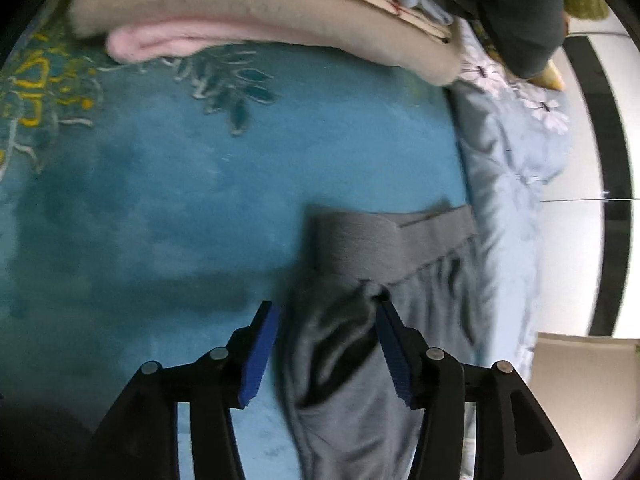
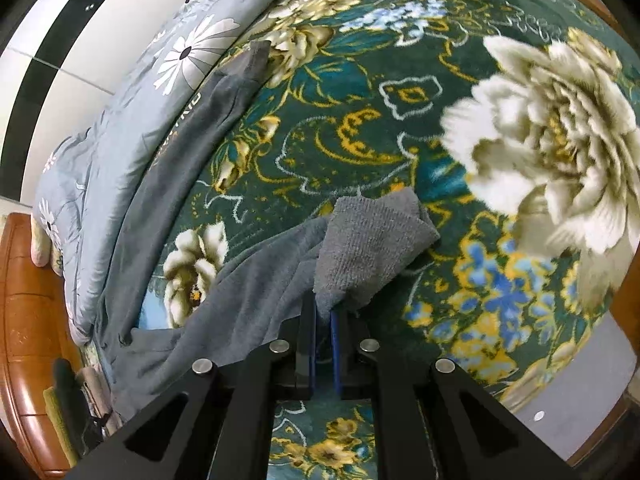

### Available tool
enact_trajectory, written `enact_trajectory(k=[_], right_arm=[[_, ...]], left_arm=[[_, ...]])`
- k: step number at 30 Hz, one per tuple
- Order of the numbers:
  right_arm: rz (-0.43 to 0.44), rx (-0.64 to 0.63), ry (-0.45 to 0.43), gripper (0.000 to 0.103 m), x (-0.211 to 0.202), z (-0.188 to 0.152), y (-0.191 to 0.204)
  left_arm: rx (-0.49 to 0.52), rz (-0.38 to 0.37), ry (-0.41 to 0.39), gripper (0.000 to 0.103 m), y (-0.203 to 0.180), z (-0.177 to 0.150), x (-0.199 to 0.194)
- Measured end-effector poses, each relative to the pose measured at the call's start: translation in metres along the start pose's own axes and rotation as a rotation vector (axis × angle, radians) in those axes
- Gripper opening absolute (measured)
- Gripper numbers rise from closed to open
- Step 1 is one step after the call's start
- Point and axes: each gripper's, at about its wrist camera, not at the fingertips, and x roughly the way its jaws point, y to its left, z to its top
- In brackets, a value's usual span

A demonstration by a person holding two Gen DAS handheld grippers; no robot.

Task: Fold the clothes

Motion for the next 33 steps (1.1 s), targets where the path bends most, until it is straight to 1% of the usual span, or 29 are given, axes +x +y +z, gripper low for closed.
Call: enact_trajectory(k=[4, 5, 6, 7, 8, 9, 10, 11, 13, 15, 18, 20, 22, 23, 24, 25, 26, 27, 28, 30, 31, 32, 33], right_arm=[[0.012, 0.014, 0.003, 0.006, -0.003, -0.002, -0.003], [0.014, 0.016, 0.004, 0.006, -0.004, -0.002, -0.004], [0.016, 0.017, 0.004, 0.006, -0.005, -0.002, -0.004], [0.017, 0.017, 0.004, 0.006, -0.005, -0.003, -0.004], [0.021, 0.017, 0.004, 0.006, -0.006, -0.003, -0.003], [0.025, 0.017, 0.004, 0.006, -0.007, -0.003, -0.002], [0.033, 0.020, 0.004, 0.006, -0.008, -0.002, -0.001], [0.042, 0.024, 0.003, 0.006, -0.010, -0.001, 0.000], [0.074, 0.031, -0.001, 0.006, -0.014, 0.002, 0.004], [0.120, 0.019, -0.016, 0.006, -0.023, 0.009, 0.016], [0.213, 0.002, -0.062, 0.006, -0.044, 0.030, 0.041], [0.292, -0.022, -0.114, 0.006, -0.067, 0.048, 0.063], [0.359, -0.071, -0.176, 0.006, -0.096, 0.063, 0.084], [0.379, -0.100, -0.215, 0.006, -0.112, 0.068, 0.092], [0.396, -0.131, -0.258, 0.006, -0.129, 0.073, 0.100], [0.390, -0.143, -0.278, 0.006, -0.135, 0.074, 0.098], [0.376, -0.148, -0.289, 0.006, -0.137, 0.073, 0.094], [0.361, -0.152, -0.300, 0.006, -0.139, 0.072, 0.089], [0.347, -0.157, -0.311, 0.006, -0.141, 0.071, 0.085], [0.244, -0.143, -0.241, 0.006, -0.110, 0.061, 0.061], [0.199, -0.105, -0.199, 0.006, -0.090, 0.054, 0.044], [0.159, -0.057, -0.157, 0.006, -0.070, 0.045, 0.025], [0.141, -0.008, -0.127, 0.006, -0.057, 0.039, 0.008]], left_arm=[[0.055, 0.030, 0.038, 0.056, -0.012, 0.001, 0.016], [0.067, 0.040, 0.045, 0.053, -0.015, 0.002, 0.020], [0.074, 0.040, 0.050, 0.053, -0.016, 0.002, 0.023], [0.077, 0.034, 0.055, 0.049, -0.017, 0.002, 0.025], [0.085, 0.020, 0.058, 0.032, -0.018, 0.001, 0.027], [0.104, 0.008, 0.062, 0.024, -0.022, 0.000, 0.028], [0.129, -0.009, 0.063, 0.018, -0.026, -0.002, 0.027], [0.154, -0.028, 0.060, 0.014, -0.030, -0.004, 0.026], [0.187, -0.079, 0.051, 0.012, -0.038, -0.008, 0.022], [0.180, -0.158, 0.035, 0.012, -0.045, -0.012, 0.011], [0.196, -0.238, 0.020, 0.012, -0.069, -0.011, -0.008], [0.241, -0.292, -0.009, 0.011, -0.092, -0.006, -0.030], [0.315, -0.350, -0.057, 0.011, -0.117, -0.004, -0.061], [0.353, -0.379, -0.082, 0.012, -0.129, -0.004, -0.077], [0.386, -0.384, -0.101, 0.012, -0.136, -0.005, -0.088], [0.417, -0.375, -0.116, 0.012, -0.139, -0.007, -0.096], [0.438, -0.333, -0.123, 0.012, -0.139, -0.010, -0.095], [0.453, -0.271, -0.126, 0.012, -0.136, -0.013, -0.091], [0.457, -0.205, -0.110, 0.012, -0.130, -0.017, -0.080], [0.452, -0.072, -0.057, 0.012, -0.115, -0.025, -0.052], [0.449, -0.005, -0.030, 0.012, -0.107, -0.029, -0.038], [0.438, 0.037, -0.002, 0.012, -0.100, -0.033, -0.027], [0.433, 0.075, 0.024, 0.012, -0.094, -0.038, -0.016]])
